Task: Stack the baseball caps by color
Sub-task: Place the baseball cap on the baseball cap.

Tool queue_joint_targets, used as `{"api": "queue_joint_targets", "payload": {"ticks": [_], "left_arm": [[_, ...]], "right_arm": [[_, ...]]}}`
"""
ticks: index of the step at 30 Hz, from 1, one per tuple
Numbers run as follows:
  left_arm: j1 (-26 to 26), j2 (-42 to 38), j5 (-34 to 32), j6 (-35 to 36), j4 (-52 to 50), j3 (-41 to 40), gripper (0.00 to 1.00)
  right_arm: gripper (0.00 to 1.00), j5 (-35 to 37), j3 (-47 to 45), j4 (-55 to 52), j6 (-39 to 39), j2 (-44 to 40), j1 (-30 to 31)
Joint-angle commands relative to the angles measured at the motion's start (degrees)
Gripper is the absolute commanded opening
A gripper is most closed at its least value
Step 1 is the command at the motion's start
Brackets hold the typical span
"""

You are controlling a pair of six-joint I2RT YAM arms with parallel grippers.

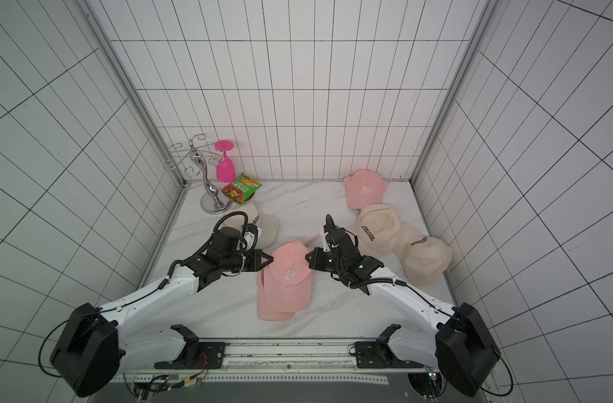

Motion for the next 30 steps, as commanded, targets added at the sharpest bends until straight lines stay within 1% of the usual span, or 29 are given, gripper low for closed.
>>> {"api": "queue_joint_targets", "payload": {"ticks": [1, 7, 12, 19, 24, 30], "left_arm": [[-0.2, -3.8, 0.5, -2.7, -3.2, 1.3, 0.00], [0.3, -8.2, -5.4, -4.7, -10.9, 2.1, 0.00], [1.9, -8.5, -10.3, -4.9, -13.1, 1.0, 0.00], [3.5, -8.1, -12.7, -5.0, -8.6, -2.1, 0.00], [3.7, -6.6, -11.4, -4.7, -4.9, -4.1, 0.00], [3.7, -5.0, -12.2, -6.8, 0.5, -8.9, 0.00]], "right_arm": [[0.00, 2.7, 2.0, -3.1, 1.9, -1.7, 2.1], [0.00, 4.8, 3.7, -4.6, 3.0, -1.2, 4.2], [0.00, 5.6, 5.0, -3.9, 2.9, 1.5, 4.7], [0.00, 6.5, 3.9, 1.1, 2.9, 5.3, 5.5], [0.00, 8.3, 2.9, 3.1, 1.2, 8.3, 5.6], [0.03, 7.5, 0.7, 6.9, 1.2, 11.8, 5.6]]}}
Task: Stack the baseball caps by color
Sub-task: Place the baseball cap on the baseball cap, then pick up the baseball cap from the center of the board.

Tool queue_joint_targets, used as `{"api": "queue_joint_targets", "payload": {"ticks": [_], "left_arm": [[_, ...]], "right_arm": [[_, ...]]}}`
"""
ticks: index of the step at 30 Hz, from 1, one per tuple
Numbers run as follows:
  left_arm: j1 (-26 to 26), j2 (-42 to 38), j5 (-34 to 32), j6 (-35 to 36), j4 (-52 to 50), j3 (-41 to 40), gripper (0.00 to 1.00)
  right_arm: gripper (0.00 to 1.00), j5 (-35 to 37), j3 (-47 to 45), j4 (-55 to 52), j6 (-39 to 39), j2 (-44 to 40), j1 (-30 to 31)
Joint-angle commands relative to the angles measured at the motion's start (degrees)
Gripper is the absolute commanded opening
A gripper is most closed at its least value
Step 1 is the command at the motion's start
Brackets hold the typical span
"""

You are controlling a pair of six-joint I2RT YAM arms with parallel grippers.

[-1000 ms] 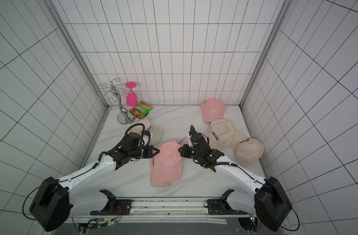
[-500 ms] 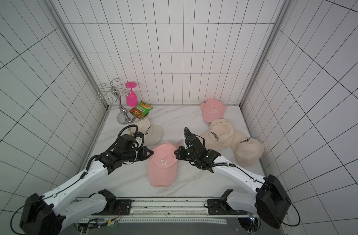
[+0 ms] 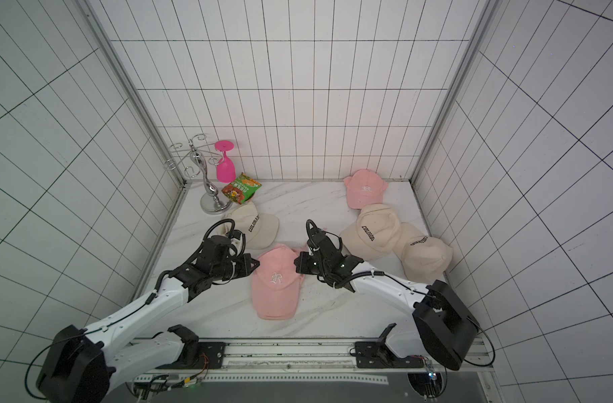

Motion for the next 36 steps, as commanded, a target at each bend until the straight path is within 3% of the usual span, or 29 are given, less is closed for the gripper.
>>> {"api": "queue_joint_targets", "payload": {"ticks": [1, 3, 6, 10, 17, 21, 24, 28, 33, 36], "left_arm": [[0.6, 1.6, -2.9, -1.9, 4.4, -2.6, 0.00], [0.6, 3.0, -2.4, -2.2, 5.6, -3.3, 0.01], [0.7, 4.8, -1.1, -2.3, 7.2, -3.9, 0.10], [0.6, 4.2, -1.1, -2.6, 8.1, -4.5, 0.31], [0.5, -2.4, -1.6, -1.9, 5.0, -3.9, 0.72], [0.3, -9.6, -2.9, -0.9, 0.1, -1.8, 0.79], [0.3, -15.1, -3.6, 0.0, -4.1, 1.4, 0.81], [0.4, -21.1, -5.7, 2.8, -7.5, 6.1, 0.83], [0.9, -22.6, -5.7, 11.2, -9.8, 13.3, 0.96], [1.1, -19.9, -7.2, 17.0, -11.9, 17.7, 0.99]], "right_arm": [[0.04, 2.5, -2.5, 2.5, 0.2, 1.4, 0.0], [0.06, 2.4, -3.3, 3.4, 0.3, 2.2, 0.1], [0.10, 1.6, -3.7, 4.1, 0.3, 3.1, 0.0], [0.19, 1.4, -3.8, 3.8, 0.2, 2.7, 0.2], [0.54, 7.5, -3.2, -1.8, 0.2, -5.3, 0.2], [0.63, 12.5, -0.9, -6.2, -2.2, -11.9, -0.9], [0.63, 13.5, 2.2, -9.6, -2.9, -14.4, -6.4], [0.60, 8.9, 7.0, -11.7, -0.8, -12.2, -19.2], [0.59, 5.5, 14.3, -10.7, 6.6, -2.3, -30.6], [0.59, 5.3, 20.1, -10.8, 12.1, 5.3, -33.8]]}}
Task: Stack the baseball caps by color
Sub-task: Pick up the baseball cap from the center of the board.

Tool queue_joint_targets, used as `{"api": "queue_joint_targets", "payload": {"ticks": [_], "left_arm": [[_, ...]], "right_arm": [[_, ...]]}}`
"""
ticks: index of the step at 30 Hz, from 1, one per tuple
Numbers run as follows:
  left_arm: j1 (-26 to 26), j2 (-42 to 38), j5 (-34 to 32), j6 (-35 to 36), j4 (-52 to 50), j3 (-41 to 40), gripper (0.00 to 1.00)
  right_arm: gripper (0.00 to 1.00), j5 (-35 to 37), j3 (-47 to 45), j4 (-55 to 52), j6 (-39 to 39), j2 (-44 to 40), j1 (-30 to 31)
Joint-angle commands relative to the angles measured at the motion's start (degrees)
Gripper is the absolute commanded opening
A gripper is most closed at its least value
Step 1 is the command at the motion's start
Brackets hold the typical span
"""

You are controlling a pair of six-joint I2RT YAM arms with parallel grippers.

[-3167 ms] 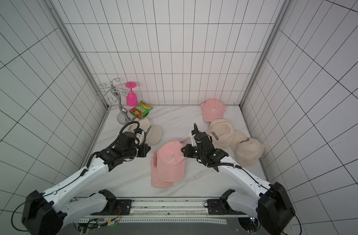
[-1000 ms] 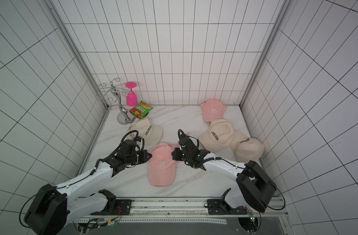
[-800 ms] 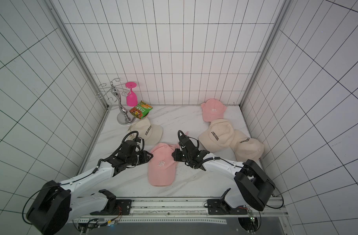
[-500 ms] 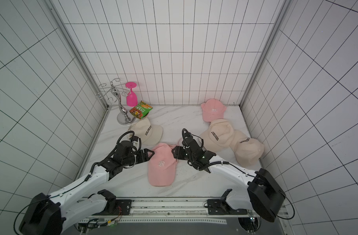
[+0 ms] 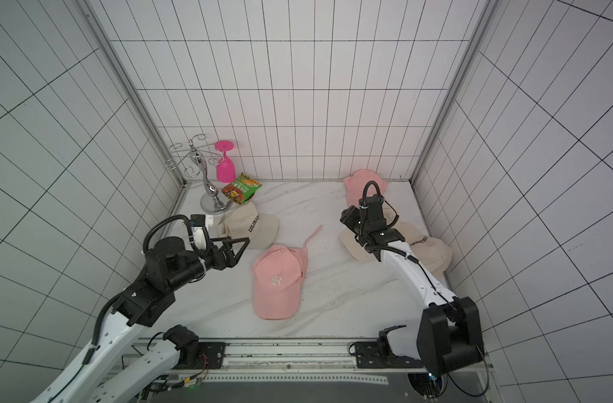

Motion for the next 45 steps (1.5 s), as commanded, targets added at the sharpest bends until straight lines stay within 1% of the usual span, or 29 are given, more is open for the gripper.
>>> {"api": "queue_joint_targets", "payload": {"ticks": [1, 4, 7, 10, 13, 15, 17, 21, 24, 27, 32, 36, 39, 42, 45], "left_arm": [[0.4, 2.9, -2.2, 9.1, -3.5, 3.8, 0.99], [0.4, 4.7, -1.9, 12.0, -1.4, 3.5, 0.99], [0.6, 5.3, 0.6, 13.3, 2.8, 0.9, 0.99], [3.5, 5.5, 6.4, 13.0, 3.8, -0.3, 0.99], [4.5, 5.2, 6.8, 12.0, 4.2, -1.7, 0.99], [4.7, 5.3, 7.1, 11.9, 4.2, -2.0, 0.99], [4.8, 5.5, 7.3, 12.0, 4.2, -1.9, 0.99], [5.6, 6.0, 8.6, 11.4, 4.1, -2.1, 0.99], [6.5, 6.4, 9.9, 11.1, 4.3, -2.1, 0.99], [7.2, 6.3, 10.9, 10.9, 4.8, -2.5, 0.99], [8.3, 6.0, 11.2, 10.4, 5.1, -2.8, 0.99], [8.9, 5.9, 11.8, 10.1, 5.2, -3.0, 0.99], [9.4, 6.0, 12.0, 9.9, 5.3, -3.0, 0.99], [9.9, 6.1, 12.4, 9.5, 5.5, -3.1, 0.99], [10.1, 6.2, 12.5, 9.3, 5.5, -3.2, 0.99]], "right_arm": [[0.59, -1.2, 7.2, -1.5, 8.9, 7.3, -2.5], [0.58, 0.0, 13.0, -0.6, 11.9, 14.7, -3.5], [0.58, -0.1, 19.3, 0.1, 13.5, 21.8, -4.5], [0.57, -1.9, 25.0, 0.5, 15.3, 28.9, -5.6], [0.57, -2.5, 29.2, 0.6, 16.6, 34.3, -6.5], [0.59, -1.5, 30.5, 0.6, 16.7, 36.4, -6.9], [0.62, -1.0, 31.0, 0.6, 16.8, 37.8, -7.4], [0.68, -3.1, 30.0, 3.3, 18.0, 39.5, -8.7], [0.70, -3.5, 28.9, 6.2, 18.2, 39.8, -9.4], [0.71, -3.2, 28.7, 6.4, 18.7, 39.9, -9.8], [0.75, -4.2, 28.2, 6.3, 24.1, 41.1, -10.9], [0.76, -4.9, 27.1, 6.3, 27.1, 41.5, -11.4], [0.76, -5.5, 26.5, 3.6, 29.2, 41.6, -11.5], [0.79, -4.4, 27.2, 1.2, 30.9, 42.0, -11.6], [0.80, -3.9, 27.7, 0.1, 33.0, 43.2, -11.9]]}}
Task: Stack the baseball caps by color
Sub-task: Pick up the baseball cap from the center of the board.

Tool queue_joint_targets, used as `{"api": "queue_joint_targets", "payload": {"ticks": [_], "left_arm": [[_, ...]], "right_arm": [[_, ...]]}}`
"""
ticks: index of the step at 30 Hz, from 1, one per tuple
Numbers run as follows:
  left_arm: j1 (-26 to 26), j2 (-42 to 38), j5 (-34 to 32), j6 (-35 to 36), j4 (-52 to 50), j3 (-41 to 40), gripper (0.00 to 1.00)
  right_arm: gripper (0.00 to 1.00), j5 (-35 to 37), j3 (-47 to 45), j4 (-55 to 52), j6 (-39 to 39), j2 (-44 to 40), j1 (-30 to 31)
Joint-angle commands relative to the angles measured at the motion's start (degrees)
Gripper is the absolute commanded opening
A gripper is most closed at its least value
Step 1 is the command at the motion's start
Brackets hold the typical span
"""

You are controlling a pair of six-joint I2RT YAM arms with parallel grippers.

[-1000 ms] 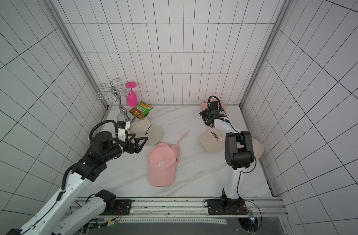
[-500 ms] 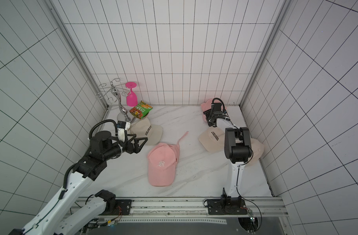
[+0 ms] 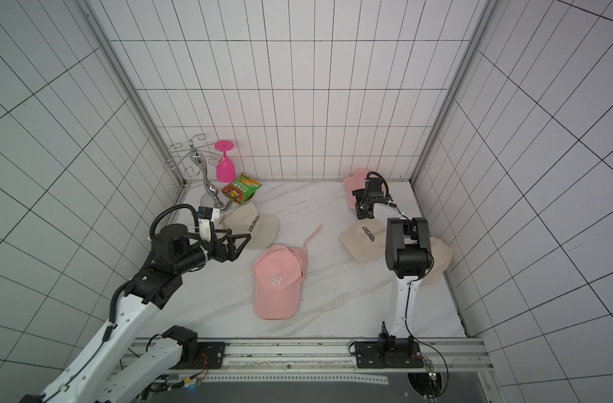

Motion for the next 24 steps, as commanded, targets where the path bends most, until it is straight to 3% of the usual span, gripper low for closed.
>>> {"api": "queue_joint_targets", "payload": {"ticks": [1, 8, 11, 16, 24], "left_arm": [[0.4, -0.3, 0.8, -0.2, 1.1, -0.5, 0.99], [0.9, -0.1, 0.8, -0.5, 1.0, -0.7, 0.99], [0.9, 0.1, 0.9, -0.6, 0.9, -0.7, 0.99], [1.0, 0.4, 0.9, -0.6, 0.9, -0.7, 0.99], [1.9, 1.0, 1.9, -1.0, 1.0, -0.6, 0.99]], "right_arm": [[0.80, 1.0, -0.4, -3.3, 5.3, 2.3, -0.7], [0.85, 0.7, -4.5, 1.9, 5.6, 1.5, -1.3], [0.82, 1.5, -6.1, 7.3, 7.2, 2.3, -1.8], [0.68, 0.4, -6.4, 14.5, 4.3, 4.1, -3.1], [0.36, -3.3, -7.2, 22.0, 1.2, 5.0, -4.3]]}}
